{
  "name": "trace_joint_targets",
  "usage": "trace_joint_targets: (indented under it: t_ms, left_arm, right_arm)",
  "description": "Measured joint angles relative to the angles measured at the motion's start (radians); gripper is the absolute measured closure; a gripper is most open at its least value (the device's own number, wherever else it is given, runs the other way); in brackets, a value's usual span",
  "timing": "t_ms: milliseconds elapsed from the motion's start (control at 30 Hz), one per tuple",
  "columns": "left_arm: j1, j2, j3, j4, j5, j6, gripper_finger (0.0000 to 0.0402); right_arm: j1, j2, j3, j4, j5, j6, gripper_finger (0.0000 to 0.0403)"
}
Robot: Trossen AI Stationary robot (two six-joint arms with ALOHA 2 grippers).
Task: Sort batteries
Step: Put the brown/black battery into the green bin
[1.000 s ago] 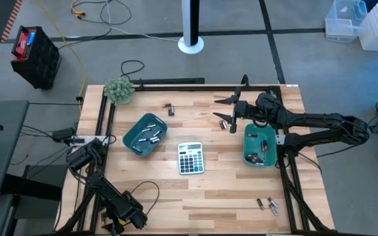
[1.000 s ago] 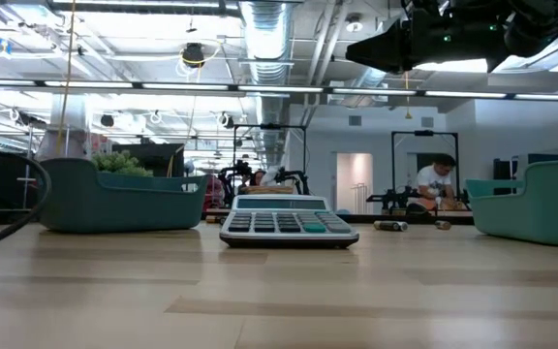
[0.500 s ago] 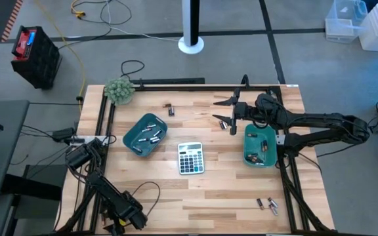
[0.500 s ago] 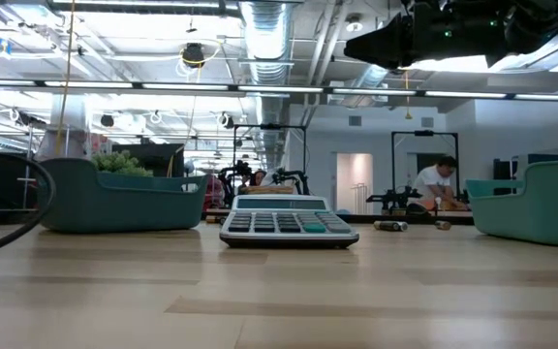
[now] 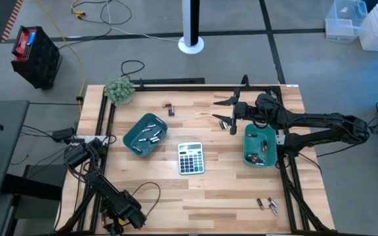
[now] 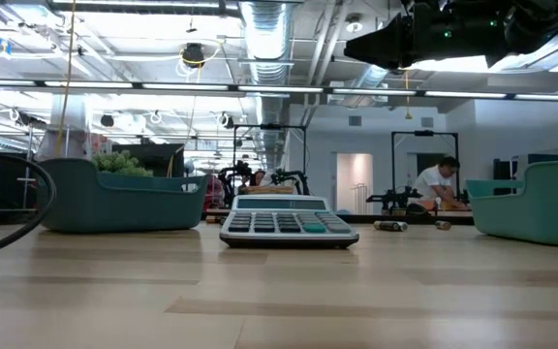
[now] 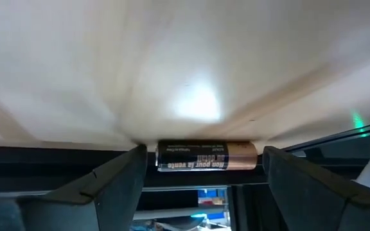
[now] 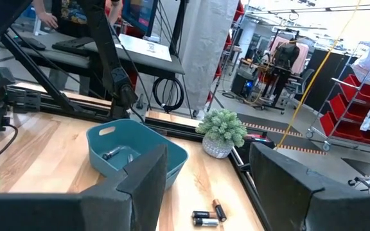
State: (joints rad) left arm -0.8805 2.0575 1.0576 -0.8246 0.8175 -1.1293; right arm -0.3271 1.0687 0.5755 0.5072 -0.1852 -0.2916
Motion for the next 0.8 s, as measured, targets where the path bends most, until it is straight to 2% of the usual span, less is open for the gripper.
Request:
trace_joint_targets:
  t_ms: [167, 467, 800]
  left_arm:
    - [-0.010, 0.000, 0.000, -0.001, -0.014, 0.003, 0.0106]
    - [-0.010, 0.000, -0.002, -0.003, -0.024, -0.004, 0.0177]
    - [-0.010, 0.000, -0.002, -0.002, -0.025, -0.004, 0.0180]
  right_arm:
    - [0.000, 0.000, 0.000, 0.002, 0.000, 0.002, 0.0166]
    - [0.000, 0.000, 0.000, 0.002, 0.000, 0.003, 0.0166]
    - [0.000, 0.000, 0.000, 0.002, 0.000, 0.003, 0.0166]
